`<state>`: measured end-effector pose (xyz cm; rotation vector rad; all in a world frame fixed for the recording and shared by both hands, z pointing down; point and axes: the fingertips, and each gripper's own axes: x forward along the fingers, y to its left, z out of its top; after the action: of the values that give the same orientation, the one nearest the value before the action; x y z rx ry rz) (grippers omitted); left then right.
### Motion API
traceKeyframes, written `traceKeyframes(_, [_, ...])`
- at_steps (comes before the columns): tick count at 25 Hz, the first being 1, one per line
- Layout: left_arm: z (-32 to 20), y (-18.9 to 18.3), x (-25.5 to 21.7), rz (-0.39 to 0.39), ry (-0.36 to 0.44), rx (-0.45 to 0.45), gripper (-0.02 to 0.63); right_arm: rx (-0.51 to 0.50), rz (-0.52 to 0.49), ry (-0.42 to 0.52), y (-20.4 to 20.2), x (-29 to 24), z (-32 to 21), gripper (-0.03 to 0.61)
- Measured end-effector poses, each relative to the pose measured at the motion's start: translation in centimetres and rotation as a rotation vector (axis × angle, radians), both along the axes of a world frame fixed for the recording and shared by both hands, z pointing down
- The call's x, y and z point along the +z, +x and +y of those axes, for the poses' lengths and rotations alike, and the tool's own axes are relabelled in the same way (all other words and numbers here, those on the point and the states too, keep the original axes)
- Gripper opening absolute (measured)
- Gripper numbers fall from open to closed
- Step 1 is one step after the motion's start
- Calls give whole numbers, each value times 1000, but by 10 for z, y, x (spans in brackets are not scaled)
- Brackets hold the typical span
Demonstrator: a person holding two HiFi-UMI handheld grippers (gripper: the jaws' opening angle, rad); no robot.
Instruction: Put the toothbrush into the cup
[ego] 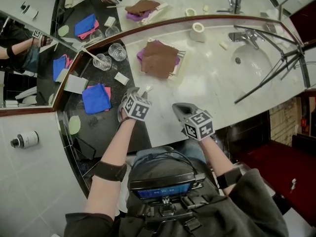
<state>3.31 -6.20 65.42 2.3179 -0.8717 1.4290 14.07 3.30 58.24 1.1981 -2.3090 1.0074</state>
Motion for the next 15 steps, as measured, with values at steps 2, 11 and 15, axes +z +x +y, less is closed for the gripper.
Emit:
traceKeyframes(2, [1,-2,-22,42,31,-15,120,-11,2,15,-2,-5,-6,17])
traceKeyframes(11, [9,-50,-124,220,251,-143,0,-85,11,97,-23,-41,-47,17])
traceKeyframes(15, [19,-73,-162,330,304,-205,0,-124,16,119,-39,-54,-58,17])
